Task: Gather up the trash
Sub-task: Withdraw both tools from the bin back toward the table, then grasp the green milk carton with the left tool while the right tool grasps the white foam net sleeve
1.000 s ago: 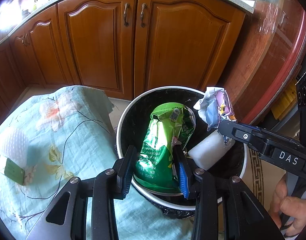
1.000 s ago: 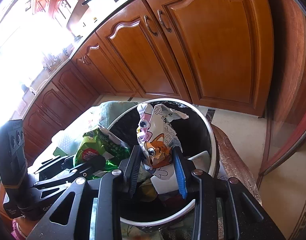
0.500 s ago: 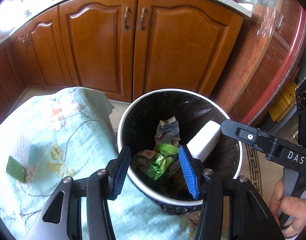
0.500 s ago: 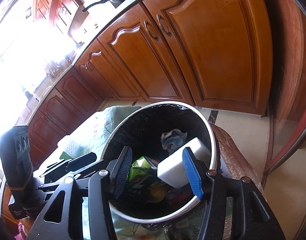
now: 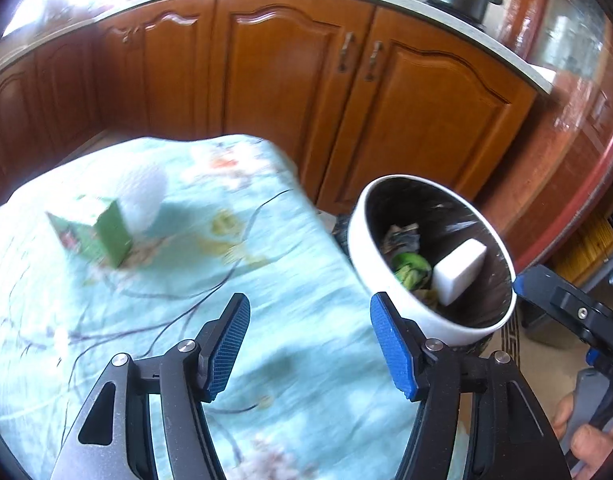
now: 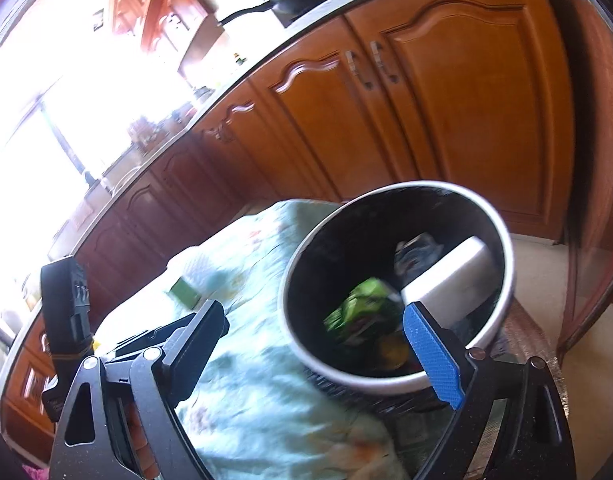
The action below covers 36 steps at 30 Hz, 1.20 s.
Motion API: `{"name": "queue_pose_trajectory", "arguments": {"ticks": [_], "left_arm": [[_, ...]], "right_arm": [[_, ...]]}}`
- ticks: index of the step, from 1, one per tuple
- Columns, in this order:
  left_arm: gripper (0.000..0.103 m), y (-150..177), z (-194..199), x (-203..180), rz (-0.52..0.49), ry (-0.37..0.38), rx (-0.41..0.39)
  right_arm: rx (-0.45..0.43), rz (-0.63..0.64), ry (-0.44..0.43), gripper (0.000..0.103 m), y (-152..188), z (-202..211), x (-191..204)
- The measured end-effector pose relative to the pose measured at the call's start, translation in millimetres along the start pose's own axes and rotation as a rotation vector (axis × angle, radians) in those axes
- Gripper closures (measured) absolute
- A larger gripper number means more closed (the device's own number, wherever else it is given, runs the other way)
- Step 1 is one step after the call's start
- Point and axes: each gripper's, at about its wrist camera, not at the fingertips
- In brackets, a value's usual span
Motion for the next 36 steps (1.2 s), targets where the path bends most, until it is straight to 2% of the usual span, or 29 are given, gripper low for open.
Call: {"name": "queue_pose_trajectory", "arguments": {"ticks": [13, 19, 27, 36], "left_arm": [[0.041, 13.2, 7.8, 75.1, 0.154, -0.091, 0.027], [0.041, -6.0, -2.0, 100.3, 0.198, -0.170, 0.008], [0.041, -32.7, -43.6, 115.5, 0.223, -0.274, 0.033], [0.041, -13.5, -31.2, 158.4, 0.264, -0.330, 0.033]], "right_arm": [[0.061, 0.016, -0.057, 0.010, 19.2, -30.1, 35.1], [0.073, 0.020, -0.067, 0.010, 19.3, -41.6, 43.4], [0.094, 0.022, -0.079, 0.010, 13.1, -58.2, 46.4], [0.145, 0.050, -0.112, 0.010, 9.2, -95.7, 58.7]]}}
Point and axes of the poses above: each gripper's, at about its wrist camera, not at the fingertips, and z roughly against the way its jaws point, x to its left, y to its underside, and after that the axes turned 12 degrees about -y, right-handed
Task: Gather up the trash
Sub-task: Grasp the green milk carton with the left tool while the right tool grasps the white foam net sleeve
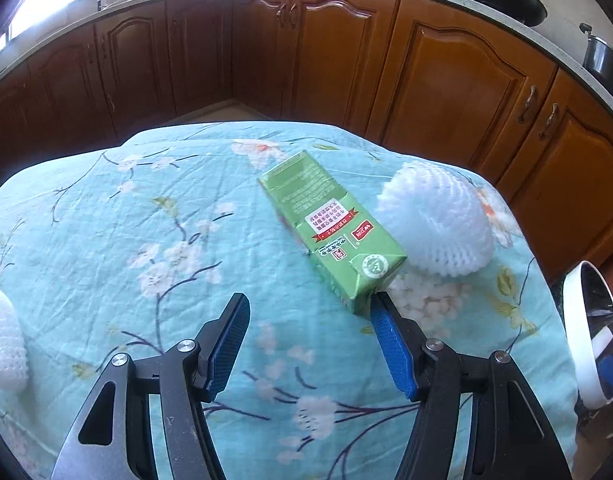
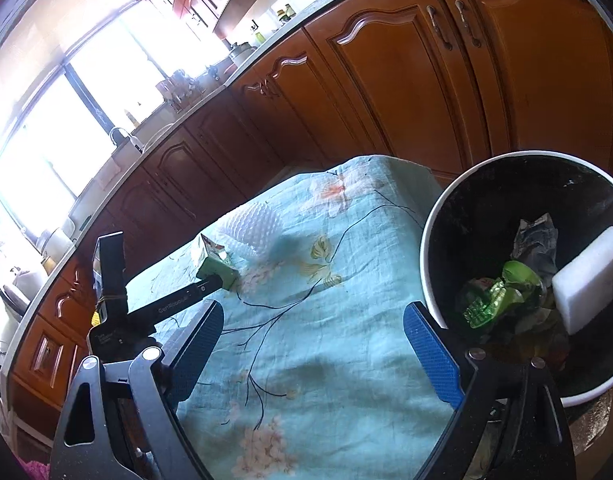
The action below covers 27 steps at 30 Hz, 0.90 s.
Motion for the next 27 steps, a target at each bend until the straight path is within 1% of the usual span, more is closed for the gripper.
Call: {"name": "queue_pose_trajectory", "arguments": {"ticks": [4, 8, 10, 13, 16, 18, 21, 22, 23, 24, 25, 26, 27], "left_arm": [[0.041, 7.9, 5.5, 25.2, 0.023, 0.001, 0.012], [0.040, 10.5, 8.9, 33.9, 0.036, 0.047, 0.020], [0.037, 8.4, 11.2, 35.5, 0.039, 0.065, 0.017], [0.032, 2.7, 14.3, 43.5, 0.072, 0.100, 0.010], [0.028, -4.3, 10.6, 51.3, 0.116, 0.129, 0.021], [0.026, -9.6, 4.9, 52.3, 0.133, 0.126, 0.035], [0.025, -16.2, -7.4, 49.4, 0.148, 0.116, 0.051], [0.025, -18.8, -12.0, 48.4, 0.153, 0.117, 0.060], [0.025, -20.9, -16.3, 46.8, 0.153, 0.122, 0.068], [0.025, -21.6, -19.8, 42.6, 0.149, 0.122, 0.075], [0.024, -23.3, -23.0, 39.7, 0.144, 0.125, 0.079], [0.024, -24.8, -24.9, 36.8, 0.139, 0.126, 0.080], [0.023, -26.6, -26.5, 33.9, 0.131, 0.122, 0.079]], "right_arm": [[0.036, 0.009, -0.022, 0.010, -4.4, -24.7, 4.8], [0.061, -0.009, -0.055, 0.010, -13.6, -52.9, 7.6], [0.073, -0.033, -0.080, 0.010, -19.7, -67.6, 8.6], [0.081, -0.071, -0.118, 0.010, -32.8, -89.0, 8.8], [0.075, -0.113, -0.123, 0.011, -46.2, -108.9, 4.3], [0.080, -0.133, -0.127, 0.012, -53.2, -120.6, 0.5], [0.109, -0.156, -0.126, 0.022, -59.0, -142.0, -4.6], [0.123, -0.163, -0.130, 0.030, -59.3, -148.3, -5.9], [0.141, -0.163, -0.129, 0.040, -58.8, -154.2, -6.4], [0.154, -0.155, -0.126, 0.048, -57.4, -156.8, -6.0], [0.161, -0.144, -0.116, 0.068, -56.1, -158.2, -5.1], [0.161, -0.133, -0.097, 0.078, -54.9, -156.3, -4.4], [0.153, -0.126, -0.093, 0.078, -54.1, -152.3, -4.2]]}}
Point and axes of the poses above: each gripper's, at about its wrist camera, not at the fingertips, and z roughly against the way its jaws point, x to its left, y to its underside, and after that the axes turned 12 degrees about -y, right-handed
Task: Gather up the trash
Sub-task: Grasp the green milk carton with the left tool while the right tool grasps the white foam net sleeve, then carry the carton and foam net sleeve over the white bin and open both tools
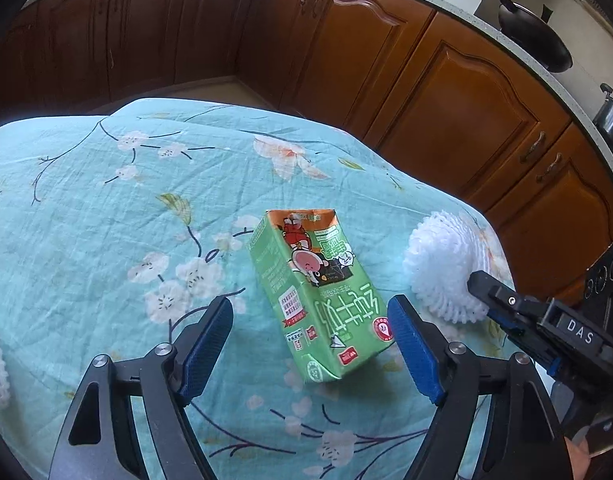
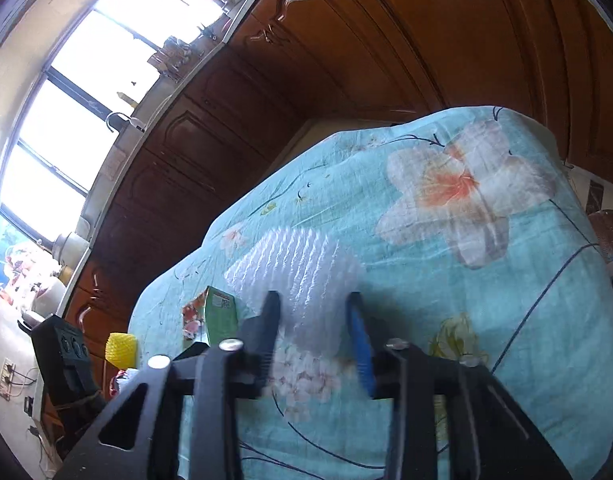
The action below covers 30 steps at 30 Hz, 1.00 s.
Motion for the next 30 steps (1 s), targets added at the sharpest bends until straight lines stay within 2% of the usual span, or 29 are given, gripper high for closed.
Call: {"name": "queue_pose_trajectory", "arguments": {"ticks": [2, 9, 11, 13, 14, 16, 18, 26, 30], "left_arm": [[0.023, -2.5, -2.9, -7.0, -0.023, -0.011, -0.004], [0.022, -4.8, -15.2, -26.5, -0.075, -0.052, -0.027], [0.027, -3.6, -18.5, -32.1, -0.089, -0.056, -0.038], [0.052, -2.2, -17.2, -39.0, -0.107, -0.035, -0.049], [0.060, -1.3, -15.9, -42.4, -0.116, -0.028, -0.053], [0.068, 1.6, -9.9, -50.1, -0.143, -0.040, -0.076], [0.072, 6.5, -4.0, -53.2, -0.160, -0.025, -0.086], [0.072, 48.8, 27.3, -66.0, -0.240, 0.044, -0.091], [0.072, 72.6, 46.9, -73.6, -0.277, 0.076, -0.092]], "right_arm": [[-0.022, 0.008, 0.000, 0.081, 5.7, 13.5, 0.8], [-0.092, 0.012, 0.000, 0.082, 24.4, 67.3, -1.5], [-0.105, 0.017, 0.006, 0.082, 32.3, 79.2, -1.6], [-0.113, 0.027, 0.014, 0.082, 38.5, 86.5, 0.1], [-0.116, 0.030, 0.014, 0.082, 41.9, 90.8, 1.2], [-0.123, 0.033, 0.014, 0.082, 49.6, 98.6, 0.9], [-0.133, 0.040, 0.019, 0.082, 52.7, 105.2, 1.6], [-0.176, 0.088, 0.057, 0.082, 67.9, 133.7, 11.8], [-0.189, 0.069, 0.065, 0.082, 78.1, 148.5, 3.1]]}}
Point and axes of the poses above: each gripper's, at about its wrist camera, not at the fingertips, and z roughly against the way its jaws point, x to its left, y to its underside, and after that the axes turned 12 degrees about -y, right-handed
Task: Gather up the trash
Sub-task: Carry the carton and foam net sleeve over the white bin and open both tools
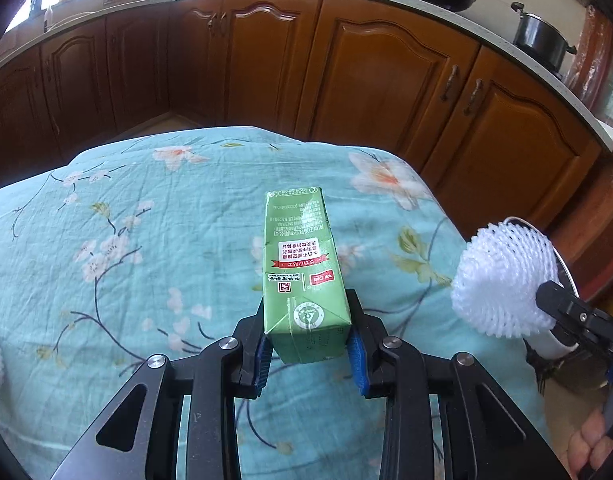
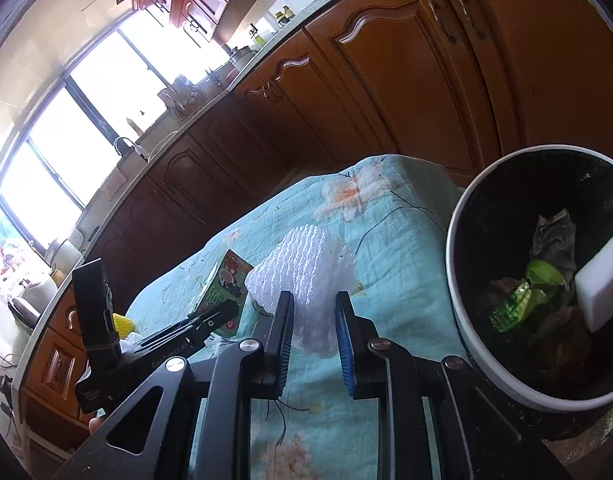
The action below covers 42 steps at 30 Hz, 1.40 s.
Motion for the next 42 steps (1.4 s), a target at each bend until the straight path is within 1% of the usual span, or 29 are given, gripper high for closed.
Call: {"name": "queue_pose_trajectory", "arguments": {"ticks": [8, 13, 18, 42], "left_arm": [[0.072, 18.7, 38.7, -27.0, -0.074, 0.060, -0.031], [0.072, 29.8, 61.0, -41.9, -0.121, 0.093, -0.047], [0.072, 38.0, 73.4, -54.1, -0.153, 0.115, -0.053], [0.072, 45.0, 82.8, -98.4, -0.222, 0.179, -0.036]], "right_arm": [[-0.042, 0.000, 0.028, 0.082, 13.9, 32.7, -2.6], [-0.066, -0.013, 0.031, 0.082, 22.6, 50.8, -5.3], [-0.089, -0.019, 0.051, 0.082, 30.1, 68.0, -9.8], [-0.166, -0.089, 0.116, 0.082, 54.8, 129.2, -45.2]]}}
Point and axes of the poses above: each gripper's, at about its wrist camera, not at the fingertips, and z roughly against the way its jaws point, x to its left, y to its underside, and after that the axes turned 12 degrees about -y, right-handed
